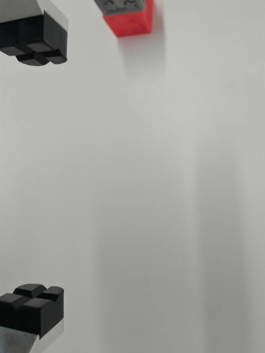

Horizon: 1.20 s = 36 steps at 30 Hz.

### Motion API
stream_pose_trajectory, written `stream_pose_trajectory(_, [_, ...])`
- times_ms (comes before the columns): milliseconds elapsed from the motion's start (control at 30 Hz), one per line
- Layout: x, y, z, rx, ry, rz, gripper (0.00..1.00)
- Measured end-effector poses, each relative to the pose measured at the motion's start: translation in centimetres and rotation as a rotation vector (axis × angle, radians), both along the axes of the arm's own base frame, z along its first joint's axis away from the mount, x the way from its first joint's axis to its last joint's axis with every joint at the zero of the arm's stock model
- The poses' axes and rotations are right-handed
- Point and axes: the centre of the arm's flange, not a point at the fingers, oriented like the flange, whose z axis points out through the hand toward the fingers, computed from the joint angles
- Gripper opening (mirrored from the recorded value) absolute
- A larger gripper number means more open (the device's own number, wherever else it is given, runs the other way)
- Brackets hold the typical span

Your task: Destack cube

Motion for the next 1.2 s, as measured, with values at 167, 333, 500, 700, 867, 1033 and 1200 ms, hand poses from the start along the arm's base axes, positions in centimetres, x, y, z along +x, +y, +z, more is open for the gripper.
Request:
stream_pose_trajectory(167, [-0.1,1.0,-0.6,0.0,-0.001,-0.001,1.0])
stream_pose_trajectory(333, [-0.2,2.0,-1.2,-0.001,0.0,-0.001,1.0])
stream_pose_trajectory(500, [-0.3,3.2,-2.0,-0.002,0.0,-0.001,1.0])
stream_pose_trajectory(700, [-0.5,4.7,-3.0,-0.004,0.002,-0.001,1.0])
stream_pose_trajectory(867, [-0.6,5.9,-3.8,-0.006,0.001,-0.002,1.0])
stream_pose_trajectory(1033, [-0.7,7.3,-4.6,-0.007,0.002,-0.003,1.0])
stream_pose_trajectory(1200, [-0.9,8.8,-5.6,-0.008,0.002,-0.003,1.0])
